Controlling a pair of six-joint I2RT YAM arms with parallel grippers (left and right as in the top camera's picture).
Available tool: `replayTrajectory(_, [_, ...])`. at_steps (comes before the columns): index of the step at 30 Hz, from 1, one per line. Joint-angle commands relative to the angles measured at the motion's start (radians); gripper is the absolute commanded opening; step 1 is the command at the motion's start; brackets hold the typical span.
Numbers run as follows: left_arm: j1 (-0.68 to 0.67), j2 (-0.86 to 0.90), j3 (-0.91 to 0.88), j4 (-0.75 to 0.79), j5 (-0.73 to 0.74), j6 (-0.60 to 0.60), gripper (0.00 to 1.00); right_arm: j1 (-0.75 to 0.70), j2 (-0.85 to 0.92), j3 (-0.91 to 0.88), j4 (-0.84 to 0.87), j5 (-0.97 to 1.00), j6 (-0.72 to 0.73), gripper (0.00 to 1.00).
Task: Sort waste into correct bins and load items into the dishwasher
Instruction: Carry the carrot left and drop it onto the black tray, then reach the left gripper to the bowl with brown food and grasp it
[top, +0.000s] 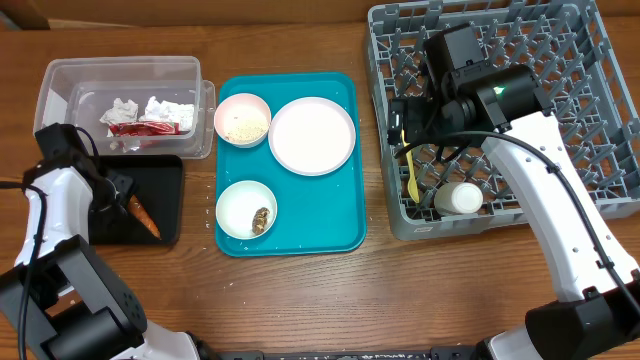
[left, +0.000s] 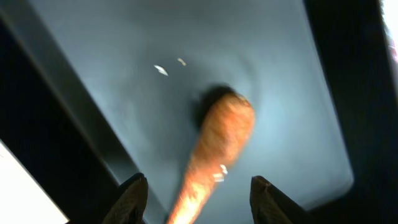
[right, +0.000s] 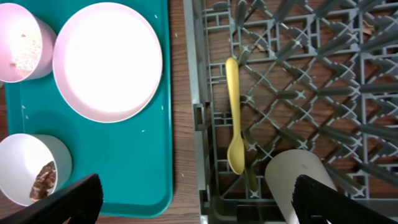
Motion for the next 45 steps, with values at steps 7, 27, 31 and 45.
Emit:
replayTrajectory(7, [-0.107,-0.014,0.324,-0.225,0.434,0.524,0.54,0.004,-0.014,0.019,0.026,-0.058,-0.001,1.00])
replayTrajectory(27, [-0.850,0.129,0.325,-0.286,0.172,0.687,0.43,0.004,-0.014,0.019,0.036,-0.057,-0.016,1.00])
replayTrajectory(31, [-0.881,0.186,0.325,-0.292,0.164,0.638,0.34,0.004,-0.014,0.019,0.036,-0.053,-0.027,1.00])
replayTrajectory(45, [-0.908,0.171,0.329,-0.407,-0.090,0.151,0.38,0.004,-0.014,0.019,0.029,-0.050,-0.026,1.00])
